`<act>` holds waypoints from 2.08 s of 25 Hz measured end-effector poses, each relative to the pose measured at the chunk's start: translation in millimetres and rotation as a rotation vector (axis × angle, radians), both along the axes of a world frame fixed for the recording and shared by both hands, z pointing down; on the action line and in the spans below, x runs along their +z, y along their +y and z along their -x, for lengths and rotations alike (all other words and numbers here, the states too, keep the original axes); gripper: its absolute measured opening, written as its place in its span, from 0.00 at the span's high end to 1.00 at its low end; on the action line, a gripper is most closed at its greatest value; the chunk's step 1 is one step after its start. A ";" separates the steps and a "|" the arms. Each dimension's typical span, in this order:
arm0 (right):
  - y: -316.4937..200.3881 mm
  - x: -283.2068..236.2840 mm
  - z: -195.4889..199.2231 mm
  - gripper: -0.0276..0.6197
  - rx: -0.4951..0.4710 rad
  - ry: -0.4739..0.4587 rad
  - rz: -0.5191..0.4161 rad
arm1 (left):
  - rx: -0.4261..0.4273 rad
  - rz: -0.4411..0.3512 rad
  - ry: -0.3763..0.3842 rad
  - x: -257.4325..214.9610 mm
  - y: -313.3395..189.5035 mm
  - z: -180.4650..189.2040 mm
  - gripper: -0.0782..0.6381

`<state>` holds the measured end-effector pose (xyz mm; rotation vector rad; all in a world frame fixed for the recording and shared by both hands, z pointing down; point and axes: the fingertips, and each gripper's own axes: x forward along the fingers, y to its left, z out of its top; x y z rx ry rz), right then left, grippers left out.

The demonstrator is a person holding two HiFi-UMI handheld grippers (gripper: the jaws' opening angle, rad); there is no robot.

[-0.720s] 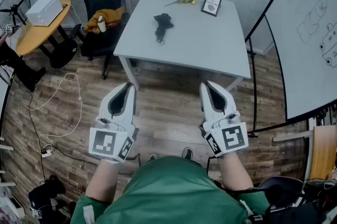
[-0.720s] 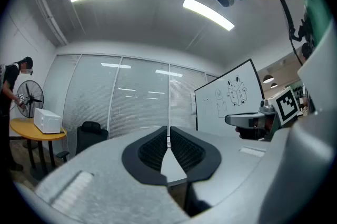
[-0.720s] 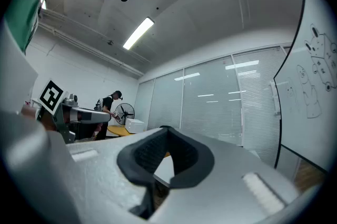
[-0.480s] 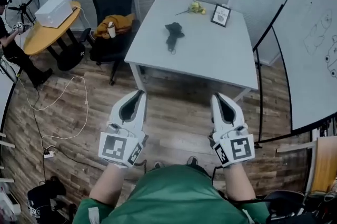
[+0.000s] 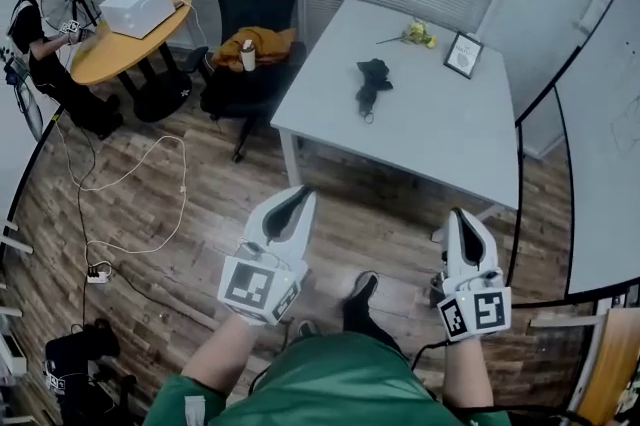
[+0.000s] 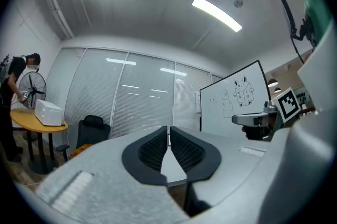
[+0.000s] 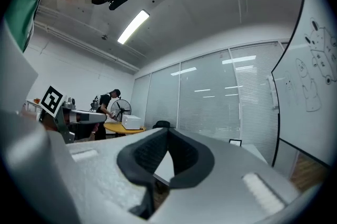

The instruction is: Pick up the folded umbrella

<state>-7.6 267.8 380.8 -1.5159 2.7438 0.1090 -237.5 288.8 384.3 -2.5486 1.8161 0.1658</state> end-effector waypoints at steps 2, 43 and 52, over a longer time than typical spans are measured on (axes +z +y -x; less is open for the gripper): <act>-19.7 7.4 2.7 0.95 -0.017 -0.021 0.005 | -0.022 0.001 -0.026 0.5 -15.0 2.5 0.85; -434.8 32.0 -91.4 0.95 0.160 0.039 0.076 | 0.017 0.331 -0.190 138.3 -475.9 -39.3 0.85; -478.9 52.8 -55.1 0.95 0.261 0.089 0.142 | 0.196 0.632 -0.122 248.6 -558.5 -23.7 0.70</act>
